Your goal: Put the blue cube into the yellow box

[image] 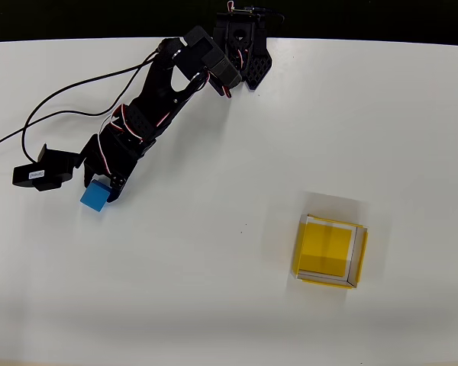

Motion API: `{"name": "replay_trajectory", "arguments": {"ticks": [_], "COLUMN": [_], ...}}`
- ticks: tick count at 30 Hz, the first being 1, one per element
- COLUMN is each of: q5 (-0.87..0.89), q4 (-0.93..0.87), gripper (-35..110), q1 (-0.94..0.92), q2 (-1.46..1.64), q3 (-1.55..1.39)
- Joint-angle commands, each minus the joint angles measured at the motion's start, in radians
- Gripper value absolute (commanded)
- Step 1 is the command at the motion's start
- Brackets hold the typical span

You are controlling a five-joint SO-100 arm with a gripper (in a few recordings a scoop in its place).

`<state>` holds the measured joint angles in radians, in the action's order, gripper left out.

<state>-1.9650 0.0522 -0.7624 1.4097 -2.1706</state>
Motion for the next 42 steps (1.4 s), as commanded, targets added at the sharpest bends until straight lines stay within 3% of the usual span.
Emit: {"name": "replay_trajectory", "arguments": {"ticks": [1,15,24,34,42], "q5": [-0.015,0.158,0.249,0.241,0.328], "q4": [0.040,-0.054,-0.041,-0.075,-0.290], "gripper": [22,21,20,20,20], "q1": [-0.009,0.132,0.457,0.867,1.080], "q2": [0.169,0.560,0.853,0.946,0.811], "q3": [0.028,0.015,-0.005,0.015,0.247]}}
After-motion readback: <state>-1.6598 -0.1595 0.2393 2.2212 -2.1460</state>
